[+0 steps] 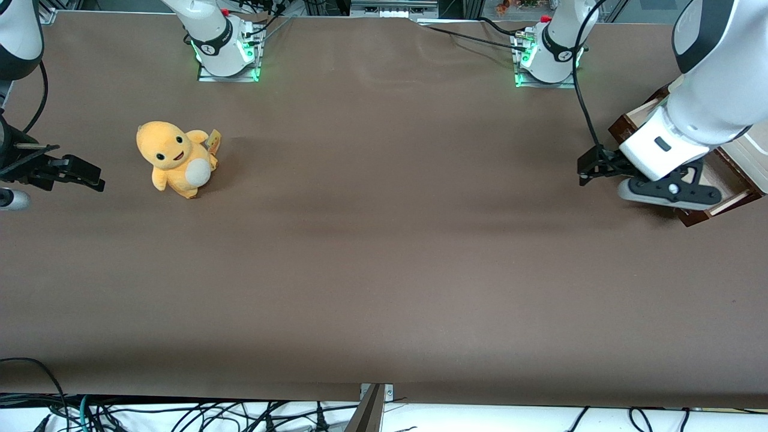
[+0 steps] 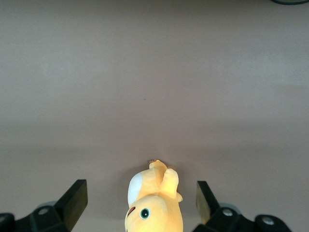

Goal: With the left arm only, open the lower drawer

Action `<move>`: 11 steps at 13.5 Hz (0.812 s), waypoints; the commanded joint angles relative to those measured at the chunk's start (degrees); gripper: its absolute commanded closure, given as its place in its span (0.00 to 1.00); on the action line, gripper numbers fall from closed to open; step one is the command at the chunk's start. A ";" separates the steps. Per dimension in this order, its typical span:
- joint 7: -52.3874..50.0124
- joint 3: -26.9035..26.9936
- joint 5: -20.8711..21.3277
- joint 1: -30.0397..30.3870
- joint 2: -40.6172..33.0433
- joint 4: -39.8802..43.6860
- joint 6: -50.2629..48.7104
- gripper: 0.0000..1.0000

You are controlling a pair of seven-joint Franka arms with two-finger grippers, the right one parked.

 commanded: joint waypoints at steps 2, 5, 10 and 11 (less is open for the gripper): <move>0.44 0.11 -1.02 1.98 -5.05 -5.04 -1.57 0.00; -2.21 0.28 -1.02 2.24 -5.05 -3.37 -5.99 0.00; -2.46 -0.06 -1.02 2.60 -4.70 -2.22 -6.43 0.00; -2.47 -0.24 -1.02 2.60 -4.70 -2.22 -6.43 0.00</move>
